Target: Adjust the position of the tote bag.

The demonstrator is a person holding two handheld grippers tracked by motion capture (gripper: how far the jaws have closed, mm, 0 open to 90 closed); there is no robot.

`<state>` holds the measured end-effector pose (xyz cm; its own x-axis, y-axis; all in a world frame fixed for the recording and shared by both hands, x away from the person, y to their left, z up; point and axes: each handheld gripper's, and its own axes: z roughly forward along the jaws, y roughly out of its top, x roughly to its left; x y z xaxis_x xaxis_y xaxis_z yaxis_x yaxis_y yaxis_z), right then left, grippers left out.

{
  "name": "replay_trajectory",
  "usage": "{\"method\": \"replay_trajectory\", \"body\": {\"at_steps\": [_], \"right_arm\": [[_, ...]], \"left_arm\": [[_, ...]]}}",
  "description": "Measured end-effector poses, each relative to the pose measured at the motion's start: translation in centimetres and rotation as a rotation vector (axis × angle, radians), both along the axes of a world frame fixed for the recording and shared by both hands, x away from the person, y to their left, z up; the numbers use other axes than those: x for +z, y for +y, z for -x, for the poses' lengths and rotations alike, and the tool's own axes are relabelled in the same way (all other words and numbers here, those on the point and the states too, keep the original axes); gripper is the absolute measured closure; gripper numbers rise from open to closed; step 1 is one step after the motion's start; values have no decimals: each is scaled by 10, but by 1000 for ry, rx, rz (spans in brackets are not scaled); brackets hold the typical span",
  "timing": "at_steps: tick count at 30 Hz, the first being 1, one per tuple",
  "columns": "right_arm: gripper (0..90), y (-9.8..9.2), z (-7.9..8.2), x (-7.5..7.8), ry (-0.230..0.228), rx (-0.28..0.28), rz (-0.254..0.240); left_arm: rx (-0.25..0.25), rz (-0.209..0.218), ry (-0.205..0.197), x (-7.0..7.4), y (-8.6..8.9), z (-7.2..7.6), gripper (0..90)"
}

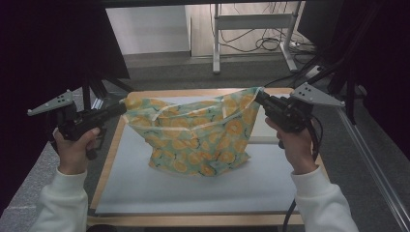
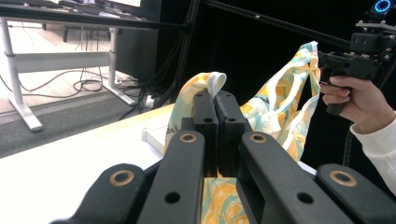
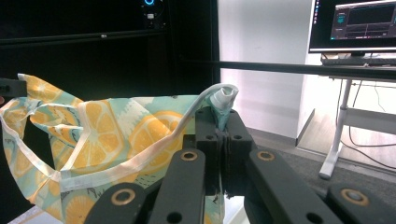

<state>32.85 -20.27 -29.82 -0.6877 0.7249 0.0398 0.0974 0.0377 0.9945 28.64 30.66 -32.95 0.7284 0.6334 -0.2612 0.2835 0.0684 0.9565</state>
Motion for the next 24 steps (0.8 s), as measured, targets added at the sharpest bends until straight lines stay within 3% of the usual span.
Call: {"method": "replay_trajectory", "body": {"at_steps": [24], "right_arm": [[854,-18,10,-48,85,-1,9]], "left_arm": [[-35,-8,77,-39,-10,0,888]]}}
